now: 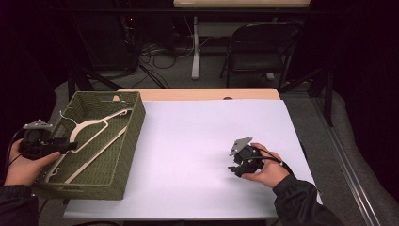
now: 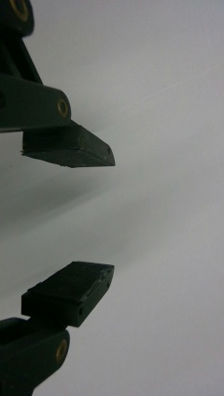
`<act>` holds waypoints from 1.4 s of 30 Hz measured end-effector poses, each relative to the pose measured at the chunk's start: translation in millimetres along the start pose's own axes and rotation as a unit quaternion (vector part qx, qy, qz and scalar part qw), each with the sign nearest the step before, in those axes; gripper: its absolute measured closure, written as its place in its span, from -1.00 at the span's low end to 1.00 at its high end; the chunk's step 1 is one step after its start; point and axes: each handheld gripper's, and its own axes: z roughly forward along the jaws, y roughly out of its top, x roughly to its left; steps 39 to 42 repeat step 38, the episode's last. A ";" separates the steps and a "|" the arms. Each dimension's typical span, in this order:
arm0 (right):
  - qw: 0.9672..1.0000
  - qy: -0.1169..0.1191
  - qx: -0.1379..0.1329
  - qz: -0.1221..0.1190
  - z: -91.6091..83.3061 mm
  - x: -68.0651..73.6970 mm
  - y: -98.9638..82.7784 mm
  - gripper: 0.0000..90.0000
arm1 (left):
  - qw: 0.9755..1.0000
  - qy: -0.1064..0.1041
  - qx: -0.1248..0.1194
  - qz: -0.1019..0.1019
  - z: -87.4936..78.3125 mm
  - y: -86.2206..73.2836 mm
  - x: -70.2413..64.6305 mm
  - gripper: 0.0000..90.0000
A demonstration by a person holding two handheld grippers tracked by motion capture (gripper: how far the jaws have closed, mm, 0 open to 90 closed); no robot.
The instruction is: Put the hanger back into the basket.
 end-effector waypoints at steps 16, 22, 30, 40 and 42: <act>0.997 -0.024 -0.050 0.050 -31.7 4.0 -31.7 -0.10 | 0.994 -0.050 -0.067 0.074 -16.3 10.8 -101.1 0.00; 0.994 -0.049 -0.053 0.079 -44.1 8.7 -56.2 -0.10 | 0.991 -0.059 -0.077 0.088 -11.4 10.0 -123.7 0.00; 0.987 -0.065 -0.059 0.134 -52.0 9.1 -81.3 -0.10 | 0.990 -0.054 -0.101 0.086 1.0 5.6 -139.2 0.00; 0.981 -0.075 -0.073 0.165 -49.2 8.8 -91.8 -0.10 | 0.985 -0.073 -0.116 0.101 2.6 6.1 -162.3 -0.02; 0.981 -0.075 -0.073 0.165 -49.2 8.8 -91.8 -0.10 | 0.985 -0.073 -0.116 0.101 2.6 6.1 -162.3 -0.02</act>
